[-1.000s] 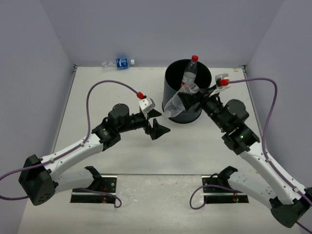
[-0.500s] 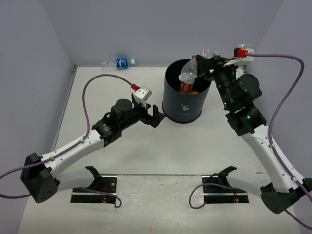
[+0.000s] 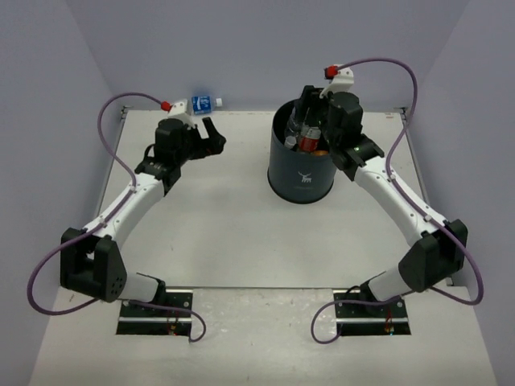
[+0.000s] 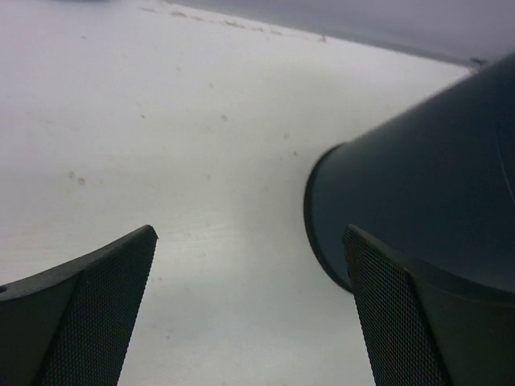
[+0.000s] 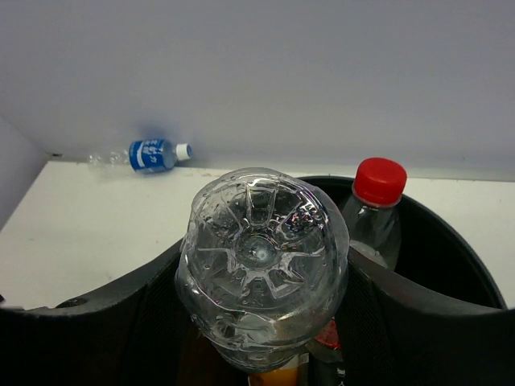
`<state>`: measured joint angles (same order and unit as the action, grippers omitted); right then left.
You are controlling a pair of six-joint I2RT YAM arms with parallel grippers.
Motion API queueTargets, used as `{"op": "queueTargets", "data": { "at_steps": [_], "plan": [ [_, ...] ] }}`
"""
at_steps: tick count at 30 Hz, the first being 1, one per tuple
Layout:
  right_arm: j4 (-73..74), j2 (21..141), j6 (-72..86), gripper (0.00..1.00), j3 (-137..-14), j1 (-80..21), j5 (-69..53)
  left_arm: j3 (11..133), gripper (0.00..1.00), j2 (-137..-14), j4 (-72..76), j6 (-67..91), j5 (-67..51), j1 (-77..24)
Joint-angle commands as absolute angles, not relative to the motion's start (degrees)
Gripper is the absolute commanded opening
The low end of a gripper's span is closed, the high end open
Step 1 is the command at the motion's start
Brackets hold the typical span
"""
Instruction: Put the plastic bottles in the bin
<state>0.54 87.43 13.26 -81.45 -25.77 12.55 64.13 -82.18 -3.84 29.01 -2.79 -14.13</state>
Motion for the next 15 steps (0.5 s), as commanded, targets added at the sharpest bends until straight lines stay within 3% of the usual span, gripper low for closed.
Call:
{"op": "queueTargets", "data": {
  "at_steps": [1, 2, 4, 6, 7, 15],
  "plan": [
    [-0.35, 90.81, 15.91, 0.23, -85.07, -25.58, 10.45, 74.97, 1.00, -88.16, -4.58, 30.84, -1.47, -9.72],
    [-0.18, 91.31, 16.08, 0.34, -84.99, -25.58, 10.37, 77.37, 1.00, -89.96, -5.51, 30.68, -0.89, -8.98],
    [-0.18, 91.00, 15.77, 0.67, -84.75, -25.58, 9.34, 81.08, 1.00, -93.33, -5.77, 31.79, -0.40, -7.62],
    [1.31, 90.26, 15.45, 0.93, -85.51, -25.58, 10.01, 83.80, 1.00, -96.80, -4.24, 32.96, 1.13, -6.55],
    [1.91, 89.75, 14.97, 0.99, -86.10, -25.54, 10.76, 85.36, 1.00, -98.70, -3.88, 33.53, 1.61, -6.08],
    [2.39, 83.11, 7.80, 0.99, -91.06, -24.79, 21.92, 104.98, 1.00, -118.11, -9.66, 42.35, 2.76, -2.52]
  ]
}}
